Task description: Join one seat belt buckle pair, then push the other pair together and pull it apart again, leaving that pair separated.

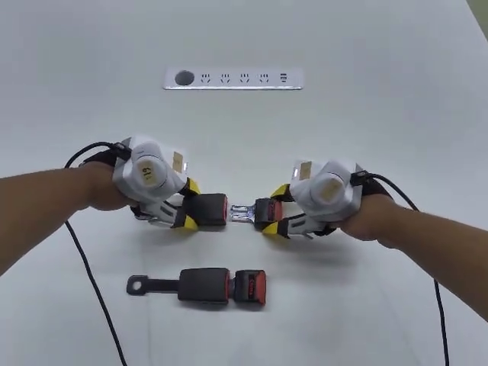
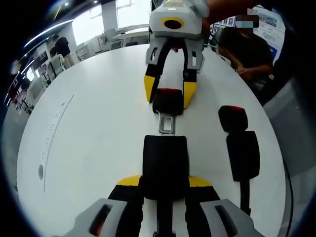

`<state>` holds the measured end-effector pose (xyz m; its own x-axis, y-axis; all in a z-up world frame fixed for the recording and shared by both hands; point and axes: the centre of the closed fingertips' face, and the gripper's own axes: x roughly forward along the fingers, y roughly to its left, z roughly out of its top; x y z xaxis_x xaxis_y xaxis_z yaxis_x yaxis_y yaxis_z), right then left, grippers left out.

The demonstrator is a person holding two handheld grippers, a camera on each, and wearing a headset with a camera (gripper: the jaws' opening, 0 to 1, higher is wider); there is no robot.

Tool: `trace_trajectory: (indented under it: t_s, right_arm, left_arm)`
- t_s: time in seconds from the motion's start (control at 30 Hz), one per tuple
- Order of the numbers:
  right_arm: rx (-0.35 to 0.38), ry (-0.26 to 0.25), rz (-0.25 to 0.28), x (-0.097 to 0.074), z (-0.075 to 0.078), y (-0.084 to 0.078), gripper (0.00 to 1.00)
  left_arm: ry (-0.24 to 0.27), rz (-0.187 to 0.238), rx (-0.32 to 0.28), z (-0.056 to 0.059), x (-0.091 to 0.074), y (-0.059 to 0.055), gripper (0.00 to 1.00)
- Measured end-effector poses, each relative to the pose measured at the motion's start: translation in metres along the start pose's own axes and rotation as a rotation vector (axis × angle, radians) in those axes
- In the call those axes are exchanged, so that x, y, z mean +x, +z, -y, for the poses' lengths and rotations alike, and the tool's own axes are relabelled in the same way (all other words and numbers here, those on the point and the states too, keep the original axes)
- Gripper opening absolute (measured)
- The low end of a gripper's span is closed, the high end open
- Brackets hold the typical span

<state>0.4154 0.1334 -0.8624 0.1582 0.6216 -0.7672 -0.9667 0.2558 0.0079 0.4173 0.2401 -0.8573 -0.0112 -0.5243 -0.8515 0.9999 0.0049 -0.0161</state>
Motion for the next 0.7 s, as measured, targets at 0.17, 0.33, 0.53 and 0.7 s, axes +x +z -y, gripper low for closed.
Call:
trace_trajectory:
  t_s: [0.17, 0.33, 0.53, 0.7]
  right_arm:
    - [0.008, -0.006, 0.0, -0.005, 0.004, -0.008, 0.36]
    - [0.015, -0.011, -0.004, -0.015, 0.005, -0.017, 0.36]
    - [0.018, -0.015, -0.006, -0.026, 0.007, -0.031, 0.36]
    - [0.031, -0.022, -0.006, -0.037, 0.011, -0.042, 0.36]
  left_arm:
    - [0.0, -0.002, -0.001, -0.001, 0.0, -0.001, 0.33]
    - [-0.001, -0.002, -0.002, -0.002, 0.001, -0.002, 0.33]
    - [-0.001, -0.004, -0.001, -0.002, 0.001, -0.002, 0.33]
    - [-0.001, -0.005, -0.001, -0.002, 0.002, -0.002, 0.33]
